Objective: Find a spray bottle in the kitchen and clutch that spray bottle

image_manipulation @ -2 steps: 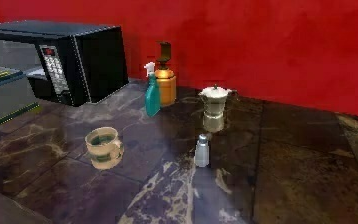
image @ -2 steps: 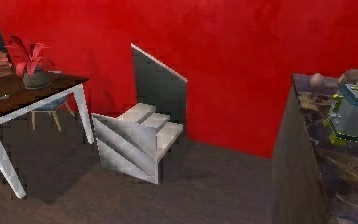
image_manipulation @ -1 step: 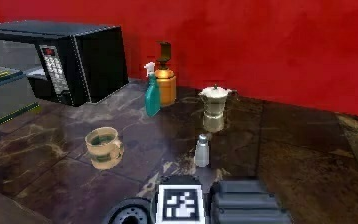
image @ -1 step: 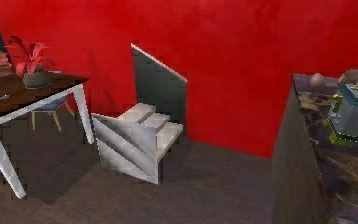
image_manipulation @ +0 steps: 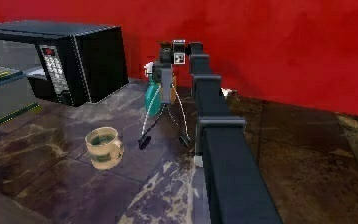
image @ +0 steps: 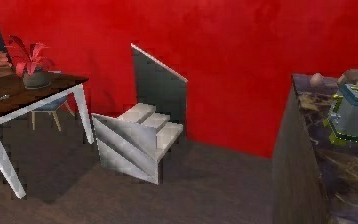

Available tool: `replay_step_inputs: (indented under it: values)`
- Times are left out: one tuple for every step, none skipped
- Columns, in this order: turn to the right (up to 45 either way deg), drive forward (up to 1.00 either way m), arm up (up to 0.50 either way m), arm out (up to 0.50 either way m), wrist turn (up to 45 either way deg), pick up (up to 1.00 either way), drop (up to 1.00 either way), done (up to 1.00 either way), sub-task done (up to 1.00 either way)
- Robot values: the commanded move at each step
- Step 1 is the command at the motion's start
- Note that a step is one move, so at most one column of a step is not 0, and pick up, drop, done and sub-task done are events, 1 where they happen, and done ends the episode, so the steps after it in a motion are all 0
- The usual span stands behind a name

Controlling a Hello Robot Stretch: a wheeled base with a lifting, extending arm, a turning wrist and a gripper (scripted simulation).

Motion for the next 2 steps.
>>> replay_step_inputs:
  values:
    - [0.0,0.00,0.00,0.00,45.0,0.00,0.00,0.00,0.00]
    - [0.0,0.00,0.00,0.00,45.0,0.00,0.00,0.00,0.00]
